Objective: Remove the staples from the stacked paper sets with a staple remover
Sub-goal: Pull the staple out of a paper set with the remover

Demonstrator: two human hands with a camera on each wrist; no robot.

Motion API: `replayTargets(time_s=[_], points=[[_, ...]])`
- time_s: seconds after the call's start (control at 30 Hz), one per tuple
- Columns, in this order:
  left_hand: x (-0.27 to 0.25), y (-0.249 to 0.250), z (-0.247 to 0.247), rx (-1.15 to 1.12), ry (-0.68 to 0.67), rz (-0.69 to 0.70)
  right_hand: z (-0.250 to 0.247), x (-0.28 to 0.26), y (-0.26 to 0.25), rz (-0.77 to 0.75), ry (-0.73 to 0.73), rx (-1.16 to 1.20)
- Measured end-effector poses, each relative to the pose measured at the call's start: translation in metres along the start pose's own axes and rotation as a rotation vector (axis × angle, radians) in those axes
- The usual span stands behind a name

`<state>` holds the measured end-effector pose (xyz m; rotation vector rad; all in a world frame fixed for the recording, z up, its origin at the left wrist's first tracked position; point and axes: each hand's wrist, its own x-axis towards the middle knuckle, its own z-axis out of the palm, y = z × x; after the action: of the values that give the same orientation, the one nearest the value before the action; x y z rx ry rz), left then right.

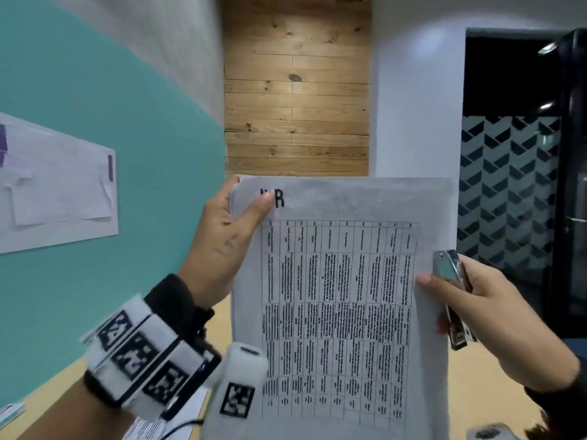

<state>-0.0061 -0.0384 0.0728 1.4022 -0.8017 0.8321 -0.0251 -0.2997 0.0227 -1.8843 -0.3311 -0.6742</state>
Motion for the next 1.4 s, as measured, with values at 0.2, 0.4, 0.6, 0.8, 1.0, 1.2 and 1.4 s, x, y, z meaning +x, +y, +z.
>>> replayTargets(time_s=[0.2, 0.4, 0.6, 0.8, 1.0, 1.2, 1.4], points=[[-0.003, 0.004, -0.002, 0.315, 0.026, 0.152, 0.005, -0.005, -0.004, 0.006, 0.022, -0.04], [-0.001, 0.004, -0.001, 0.234, 0.082, 0.089, -0.002, 0.009, -0.002, 0.05, 0.021, -0.021], [-0.007, 0.009, 0.008, 0.331, 0.13, 0.183, 0.001, 0.026, -0.083, -0.537, 0.427, 0.387], [-0.011, 0.014, 0.017, 0.444, 0.132, 0.312, 0.071, 0.054, -0.139, -0.576, 0.236, 0.252], [-0.01, 0.014, 0.016, 0.481, 0.144, 0.375, 0.092, 0.058, -0.125, -0.616, 0.284, -0.072], [-0.012, 0.013, 0.021, 0.485, 0.14, 0.419, 0.103, 0.056, -0.12, -0.645, 0.243, -0.113], [-0.011, 0.009, 0.026, 0.487, 0.177, 0.384, 0.111, 0.063, -0.117, -0.672, 0.294, 0.019]])
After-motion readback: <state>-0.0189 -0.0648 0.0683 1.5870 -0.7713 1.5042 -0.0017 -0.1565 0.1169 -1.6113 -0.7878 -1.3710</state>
